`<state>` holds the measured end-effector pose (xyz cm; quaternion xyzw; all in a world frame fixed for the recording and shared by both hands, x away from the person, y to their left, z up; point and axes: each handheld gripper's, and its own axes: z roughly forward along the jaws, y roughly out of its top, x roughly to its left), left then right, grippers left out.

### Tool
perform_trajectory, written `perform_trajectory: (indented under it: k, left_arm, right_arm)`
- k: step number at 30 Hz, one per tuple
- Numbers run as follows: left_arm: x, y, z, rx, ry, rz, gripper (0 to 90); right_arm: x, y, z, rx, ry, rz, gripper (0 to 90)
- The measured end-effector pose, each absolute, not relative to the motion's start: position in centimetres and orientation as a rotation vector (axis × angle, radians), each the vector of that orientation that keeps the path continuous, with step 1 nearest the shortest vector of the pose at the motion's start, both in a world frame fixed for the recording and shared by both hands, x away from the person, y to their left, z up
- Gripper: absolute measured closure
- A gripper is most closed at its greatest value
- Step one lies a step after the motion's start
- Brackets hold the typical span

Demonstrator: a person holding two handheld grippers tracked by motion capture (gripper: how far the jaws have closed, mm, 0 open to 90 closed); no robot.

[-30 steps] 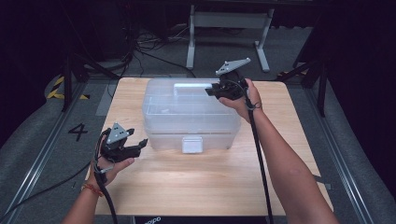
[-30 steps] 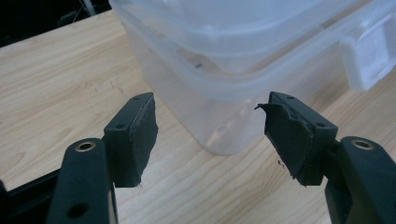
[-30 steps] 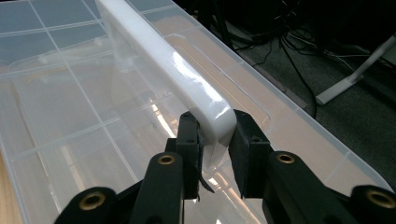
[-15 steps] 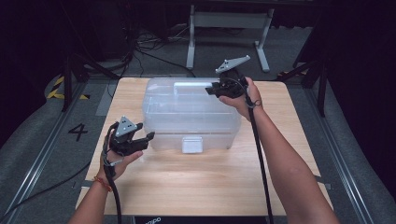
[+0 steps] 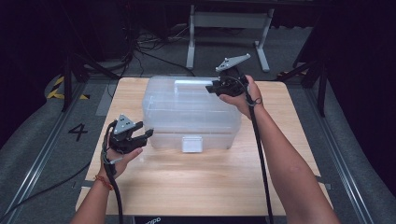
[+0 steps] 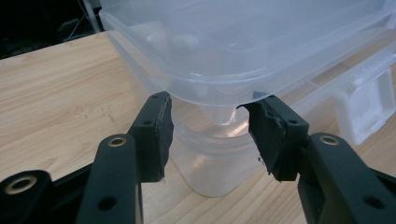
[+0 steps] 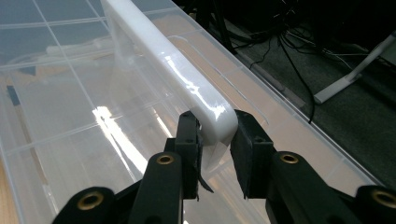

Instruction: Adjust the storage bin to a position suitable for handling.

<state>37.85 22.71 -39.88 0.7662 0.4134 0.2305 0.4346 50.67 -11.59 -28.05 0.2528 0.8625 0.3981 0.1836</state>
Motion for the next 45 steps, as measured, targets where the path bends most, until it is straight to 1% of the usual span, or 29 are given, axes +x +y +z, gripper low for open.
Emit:
perform_trajectory:
  k: [5,10,17,20,23,25,28,33,38,45]
  left_arm:
    - [37.9,22.7,-39.8,1.917,1.021,0.584,50.2]
    - [38.0,22.7,-39.6,1.919,1.028,0.584,50.2]
    - [38.0,22.7,-39.5,1.920,1.030,0.588,50.5]
    - [38.0,22.6,-39.4,1.943,1.019,0.616,49.6]
    - [38.0,22.6,-39.3,1.942,1.016,0.612,49.5]
    - [38.1,22.6,-39.1,1.942,1.015,0.616,49.4]
    - [38.2,22.6,-39.0,1.939,1.014,0.618,49.4]
    - [38.4,22.7,-38.7,1.946,1.014,0.616,49.1]
    - [38.7,22.6,-38.2,1.956,1.012,0.620,49.1]
    - [39.0,22.5,-37.8,1.962,1.012,0.615,48.9]
  right_arm:
    - [50.4,-11.7,-27.7,0.683,2.423,1.130,69.2]
    - [49.8,-12.8,-27.0,0.694,2.395,1.148,66.2]
    - [48.5,-16.2,-26.3,0.741,2.328,1.184,59.4]
    - [48.0,-17.8,-26.5,0.755,2.307,1.174,56.8]
    - [47.4,-19.4,-26.7,0.764,2.287,1.172,52.4]
    - [46.9,-20.4,-27.0,0.757,2.281,1.179,47.7]
    - [46.2,-22.1,-27.4,0.756,2.255,1.182,43.3]
    - [45.2,-24.7,-28.6,0.771,2.221,1.185,39.7]
    - [44.3,-26.0,-30.7,0.768,2.240,1.175,40.5]
    - [43.3,-25.7,-34.1,0.732,2.310,1.157,41.4]
